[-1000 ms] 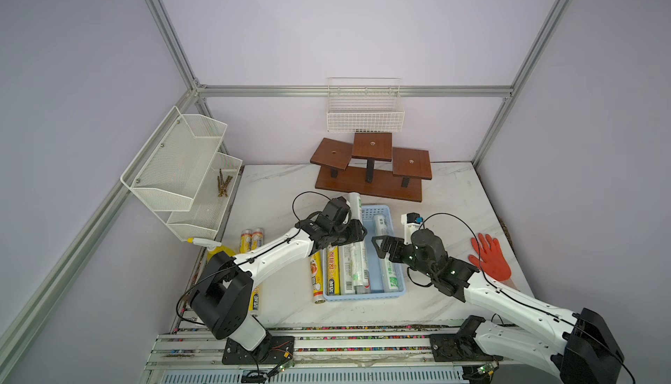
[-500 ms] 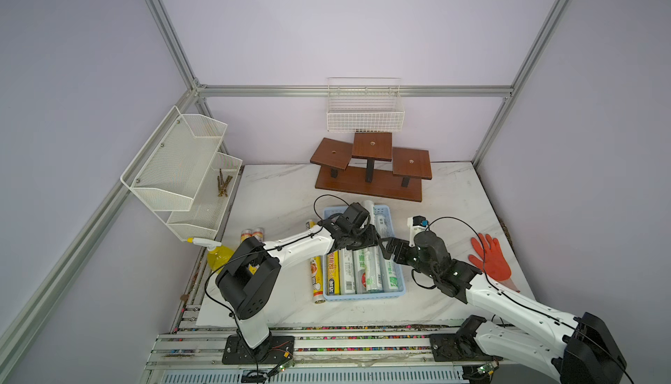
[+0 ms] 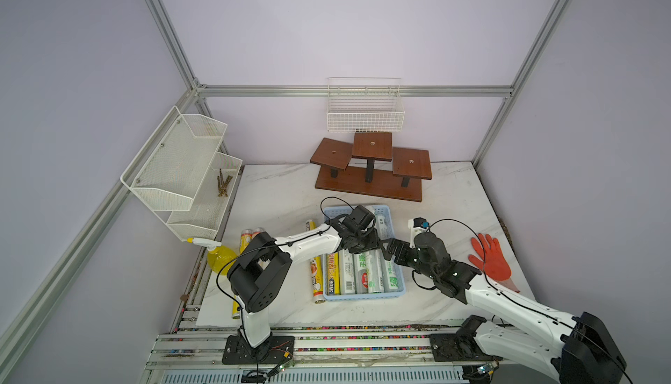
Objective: Put the plastic wrap into the basket
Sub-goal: Place the plastic wrap in the basket.
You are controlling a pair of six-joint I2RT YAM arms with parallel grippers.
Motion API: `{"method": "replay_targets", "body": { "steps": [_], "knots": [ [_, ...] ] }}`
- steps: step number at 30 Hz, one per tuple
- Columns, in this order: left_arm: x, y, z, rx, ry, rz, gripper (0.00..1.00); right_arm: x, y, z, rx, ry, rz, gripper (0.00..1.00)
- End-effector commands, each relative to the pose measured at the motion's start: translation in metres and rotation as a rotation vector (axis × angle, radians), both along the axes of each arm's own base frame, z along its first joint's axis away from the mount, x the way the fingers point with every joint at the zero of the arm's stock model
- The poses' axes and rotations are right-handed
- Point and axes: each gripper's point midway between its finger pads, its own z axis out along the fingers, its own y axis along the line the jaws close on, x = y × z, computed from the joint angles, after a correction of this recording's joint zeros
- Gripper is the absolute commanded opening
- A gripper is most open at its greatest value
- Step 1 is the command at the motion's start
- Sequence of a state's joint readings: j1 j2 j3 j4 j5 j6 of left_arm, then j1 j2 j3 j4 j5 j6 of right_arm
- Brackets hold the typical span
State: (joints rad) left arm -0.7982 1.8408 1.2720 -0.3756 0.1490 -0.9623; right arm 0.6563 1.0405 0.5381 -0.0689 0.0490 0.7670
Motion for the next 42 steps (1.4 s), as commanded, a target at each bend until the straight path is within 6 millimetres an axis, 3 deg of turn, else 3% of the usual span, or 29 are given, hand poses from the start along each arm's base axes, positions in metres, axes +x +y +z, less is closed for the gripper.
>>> {"method": "replay_targets", "body": {
  "steps": [1,10,19,23,38,42],
  "knots": [
    [0.007,-0.026,0.028,-0.078,-0.043,-0.015,0.35,-0.003,0.01,-0.005,0.022,0.024,0.044,0.99],
    [0.004,-0.033,0.017,-0.046,-0.014,-0.04,0.45,-0.004,0.016,-0.008,0.029,0.035,0.072,0.99],
    [0.007,-0.029,0.02,-0.008,-0.027,-0.034,0.62,-0.003,0.008,-0.006,0.024,0.014,0.039,0.99],
    [0.006,-0.029,0.02,-0.001,-0.024,-0.039,0.63,-0.003,0.009,-0.005,0.027,0.013,0.04,0.99],
    [0.003,-0.002,0.063,0.065,-0.137,0.0,0.64,-0.003,0.006,0.003,0.041,-0.009,0.031,0.99],
    [0.002,0.014,0.077,0.096,-0.204,0.009,0.64,-0.003,0.014,0.016,0.072,-0.043,0.068,0.99]
  ]
}}
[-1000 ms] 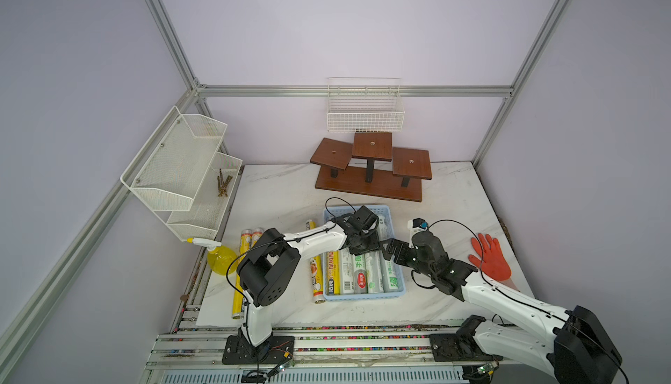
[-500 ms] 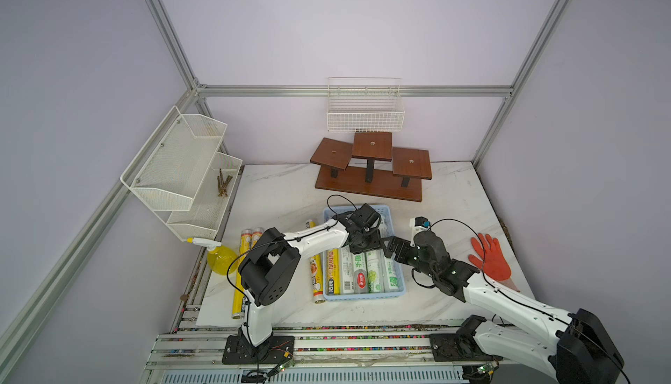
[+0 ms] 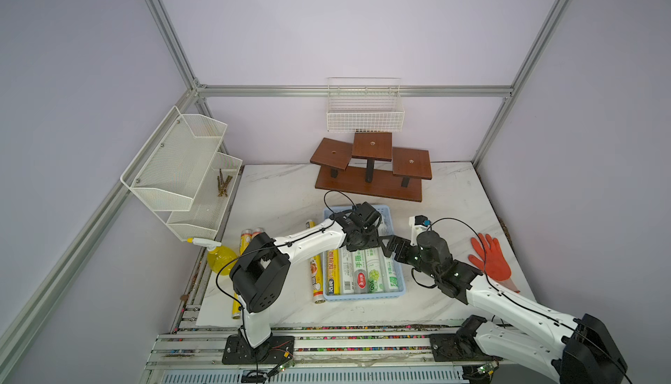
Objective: Put the plastic wrap into the basket
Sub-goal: Place the plastic wrap in the basket, then pick up the plastic wrap from the center of the board.
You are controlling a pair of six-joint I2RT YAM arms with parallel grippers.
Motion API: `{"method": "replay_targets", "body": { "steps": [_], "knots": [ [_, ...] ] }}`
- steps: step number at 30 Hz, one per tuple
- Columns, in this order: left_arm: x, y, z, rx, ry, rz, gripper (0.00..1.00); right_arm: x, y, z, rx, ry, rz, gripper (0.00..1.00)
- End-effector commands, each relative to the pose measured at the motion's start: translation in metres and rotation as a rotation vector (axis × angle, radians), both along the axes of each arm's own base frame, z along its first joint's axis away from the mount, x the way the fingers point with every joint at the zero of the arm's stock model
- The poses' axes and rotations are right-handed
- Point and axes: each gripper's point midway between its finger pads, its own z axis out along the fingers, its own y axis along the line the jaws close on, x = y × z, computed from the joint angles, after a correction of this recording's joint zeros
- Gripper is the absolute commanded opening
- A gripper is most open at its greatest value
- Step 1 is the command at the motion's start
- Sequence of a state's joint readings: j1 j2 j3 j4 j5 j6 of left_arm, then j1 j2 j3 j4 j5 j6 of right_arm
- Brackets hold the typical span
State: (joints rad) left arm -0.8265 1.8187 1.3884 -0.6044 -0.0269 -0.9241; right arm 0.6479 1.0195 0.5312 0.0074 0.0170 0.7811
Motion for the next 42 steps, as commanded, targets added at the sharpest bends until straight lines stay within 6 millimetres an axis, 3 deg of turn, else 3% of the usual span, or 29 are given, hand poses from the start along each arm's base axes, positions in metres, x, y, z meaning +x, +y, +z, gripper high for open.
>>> {"method": "replay_targets", "body": {
  "steps": [1,5,11,18,22,26,34,37,42],
  "knots": [
    [-0.001,-0.003,0.059,-0.07,-0.161,-0.039,0.64,-0.007,0.01,0.0,0.004,0.001,0.069,0.99],
    [0.0,0.025,0.079,-0.037,-0.275,-0.005,0.62,-0.01,0.026,0.016,0.069,-0.039,0.144,0.99],
    [-0.008,0.083,0.099,0.022,-0.427,0.101,0.6,-0.013,0.053,0.032,0.136,-0.061,0.255,0.99],
    [-0.018,0.158,0.088,0.115,-0.444,0.228,0.61,-0.023,0.104,0.037,0.027,-0.092,0.368,0.99],
    [-0.022,0.185,0.071,0.107,-0.388,0.255,0.63,-0.026,0.129,0.029,-0.035,-0.081,0.397,0.99],
    [-0.026,0.197,0.049,0.083,-0.309,0.244,0.67,-0.025,0.143,0.017,-0.131,-0.074,0.384,0.99],
    [-0.024,0.201,0.001,0.055,-0.135,0.199,0.74,-0.022,0.159,-0.018,-0.407,-0.009,0.367,0.98],
    [-0.022,0.206,-0.008,0.105,-0.089,0.207,0.75,-0.026,0.166,-0.025,-0.406,0.013,0.392,0.99],
    [-0.016,0.198,-0.025,0.127,-0.013,0.17,0.75,-0.03,0.168,-0.029,-0.363,0.027,0.394,0.99]
  ]
}}
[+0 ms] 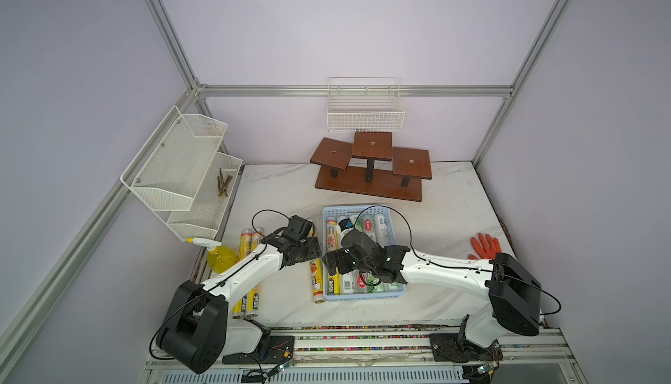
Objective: Put the plastic wrap into the basket
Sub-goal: Pick up the plastic wrap from the center of the board.
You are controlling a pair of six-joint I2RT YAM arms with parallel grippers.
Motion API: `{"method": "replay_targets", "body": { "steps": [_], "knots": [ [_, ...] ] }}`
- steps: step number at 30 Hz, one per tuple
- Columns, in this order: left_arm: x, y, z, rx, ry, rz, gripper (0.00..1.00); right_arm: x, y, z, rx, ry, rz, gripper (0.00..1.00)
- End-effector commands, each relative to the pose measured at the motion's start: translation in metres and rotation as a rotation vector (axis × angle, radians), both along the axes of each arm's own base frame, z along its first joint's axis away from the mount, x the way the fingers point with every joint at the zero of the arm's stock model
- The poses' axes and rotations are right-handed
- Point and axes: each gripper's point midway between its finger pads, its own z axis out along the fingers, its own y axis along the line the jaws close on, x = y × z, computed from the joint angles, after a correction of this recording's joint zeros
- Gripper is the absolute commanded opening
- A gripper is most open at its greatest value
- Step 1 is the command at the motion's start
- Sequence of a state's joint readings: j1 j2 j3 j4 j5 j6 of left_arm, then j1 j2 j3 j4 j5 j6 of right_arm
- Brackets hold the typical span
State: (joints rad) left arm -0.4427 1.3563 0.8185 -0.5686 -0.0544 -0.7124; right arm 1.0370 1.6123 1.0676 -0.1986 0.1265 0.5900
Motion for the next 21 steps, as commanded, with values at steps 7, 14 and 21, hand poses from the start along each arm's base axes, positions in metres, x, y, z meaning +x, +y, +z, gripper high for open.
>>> {"method": "replay_targets", "body": {
  "steps": [7,14,21],
  "knots": [
    [0.014,-0.005,-0.013,0.037,0.074,-0.015,0.7,0.002,-0.019,0.001,-0.015,-0.024,-0.075,0.99],
    [0.009,0.002,-0.029,0.077,0.117,0.001,0.65,0.004,-0.032,0.009,-0.002,-0.051,-0.127,1.0],
    [0.001,0.021,-0.037,0.169,0.146,0.042,0.63,0.003,-0.029,0.006,-0.003,-0.039,-0.112,1.0]
  ]
}}
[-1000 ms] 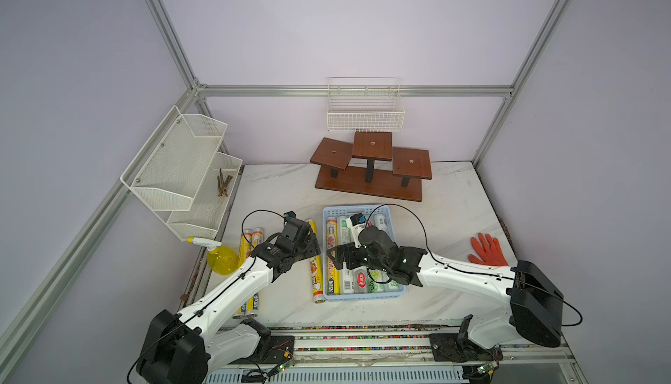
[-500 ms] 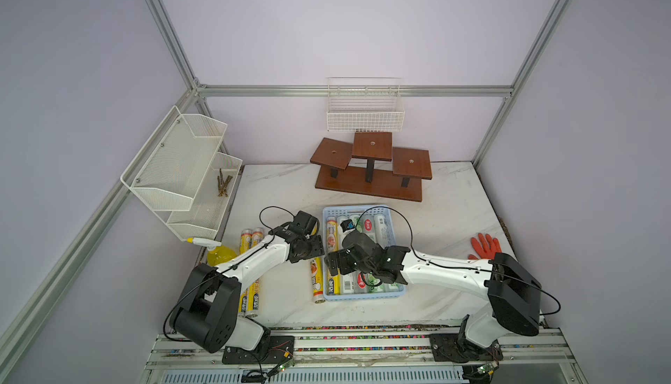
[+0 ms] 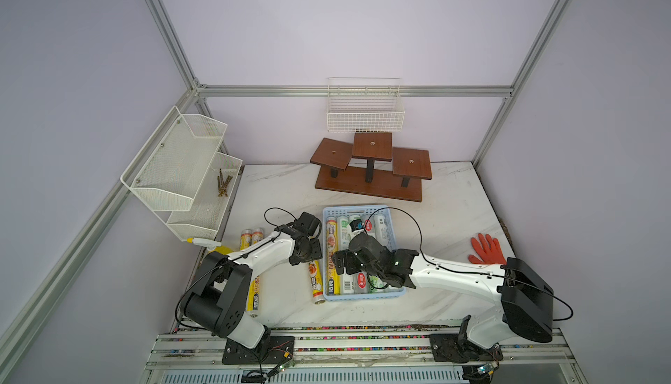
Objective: Put the plastic wrap into the basket
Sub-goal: Pick up the plastic wrap from the center of the board.
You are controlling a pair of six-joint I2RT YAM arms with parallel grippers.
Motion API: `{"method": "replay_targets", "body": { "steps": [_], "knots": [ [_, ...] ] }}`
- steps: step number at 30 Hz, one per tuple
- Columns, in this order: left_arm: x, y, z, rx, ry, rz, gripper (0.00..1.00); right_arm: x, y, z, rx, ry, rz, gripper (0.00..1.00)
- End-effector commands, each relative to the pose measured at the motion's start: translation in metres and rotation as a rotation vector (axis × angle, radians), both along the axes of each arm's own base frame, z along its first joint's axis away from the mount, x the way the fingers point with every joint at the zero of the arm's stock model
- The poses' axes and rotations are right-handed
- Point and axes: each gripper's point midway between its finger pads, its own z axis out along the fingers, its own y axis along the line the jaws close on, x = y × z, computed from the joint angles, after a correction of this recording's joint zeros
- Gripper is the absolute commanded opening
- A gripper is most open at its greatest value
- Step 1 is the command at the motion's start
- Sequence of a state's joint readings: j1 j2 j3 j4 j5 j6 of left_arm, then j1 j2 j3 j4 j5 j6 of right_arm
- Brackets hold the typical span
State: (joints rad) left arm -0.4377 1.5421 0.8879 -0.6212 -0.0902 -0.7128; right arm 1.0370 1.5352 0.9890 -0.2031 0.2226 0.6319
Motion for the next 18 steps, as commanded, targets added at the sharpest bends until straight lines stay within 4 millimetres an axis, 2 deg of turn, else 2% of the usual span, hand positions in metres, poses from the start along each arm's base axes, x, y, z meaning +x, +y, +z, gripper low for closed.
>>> {"method": "replay_targets", "body": {
  "steps": [1,18],
  "knots": [
    [-0.002,0.016,0.0,0.078,0.007,0.024,0.63,0.0,0.0,0.003,0.011,-0.006,-0.011,1.0],
    [-0.014,0.02,-0.03,0.09,0.077,0.074,0.55,-0.001,0.0,-0.001,0.008,0.004,-0.011,1.0]
  ]
}}
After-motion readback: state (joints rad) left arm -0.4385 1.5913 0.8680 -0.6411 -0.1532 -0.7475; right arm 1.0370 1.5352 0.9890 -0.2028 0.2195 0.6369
